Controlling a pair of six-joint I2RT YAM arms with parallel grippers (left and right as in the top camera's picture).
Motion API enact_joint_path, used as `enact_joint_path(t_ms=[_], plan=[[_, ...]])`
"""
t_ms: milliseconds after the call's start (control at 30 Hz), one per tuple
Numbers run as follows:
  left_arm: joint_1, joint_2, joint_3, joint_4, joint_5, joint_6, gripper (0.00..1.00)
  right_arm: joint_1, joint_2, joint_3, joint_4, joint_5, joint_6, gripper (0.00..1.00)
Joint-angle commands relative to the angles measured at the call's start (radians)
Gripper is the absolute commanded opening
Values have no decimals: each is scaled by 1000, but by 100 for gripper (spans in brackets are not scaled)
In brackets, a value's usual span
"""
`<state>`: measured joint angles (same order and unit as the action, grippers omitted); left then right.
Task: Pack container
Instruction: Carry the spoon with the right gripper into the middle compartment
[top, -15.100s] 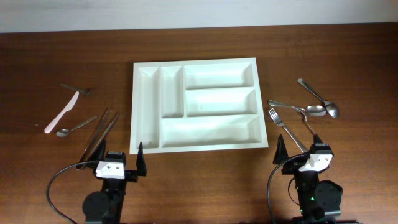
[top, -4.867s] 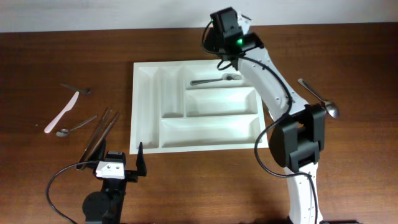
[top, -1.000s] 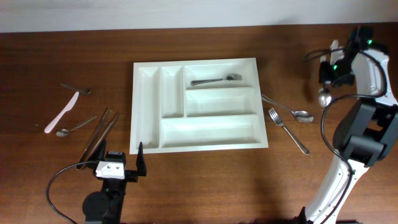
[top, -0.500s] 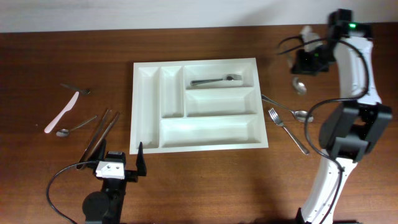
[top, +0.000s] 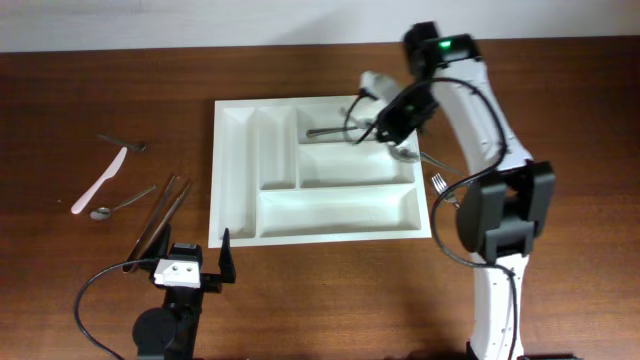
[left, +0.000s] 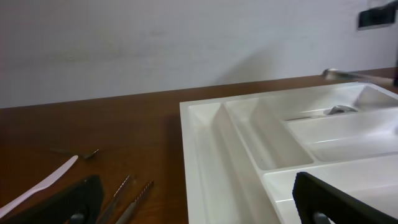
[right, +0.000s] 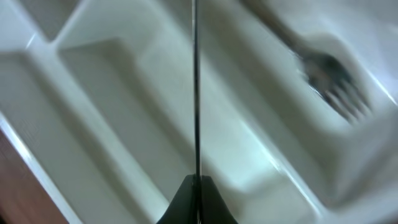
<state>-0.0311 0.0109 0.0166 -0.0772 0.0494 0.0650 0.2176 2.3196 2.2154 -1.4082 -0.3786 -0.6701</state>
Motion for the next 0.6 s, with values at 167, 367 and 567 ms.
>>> enact_joint_path(t_ms=[167,367,567], plan=[[6,-6,-8,3,7,19,99,118,-8,0,-21,58,-406,4],[6,-6,-8,3,7,19,99,114,-5,-40,-16,62,-512,4],[6,-6,-8,3,8,19,99,77,-5,-143,18,49,-553,4]])
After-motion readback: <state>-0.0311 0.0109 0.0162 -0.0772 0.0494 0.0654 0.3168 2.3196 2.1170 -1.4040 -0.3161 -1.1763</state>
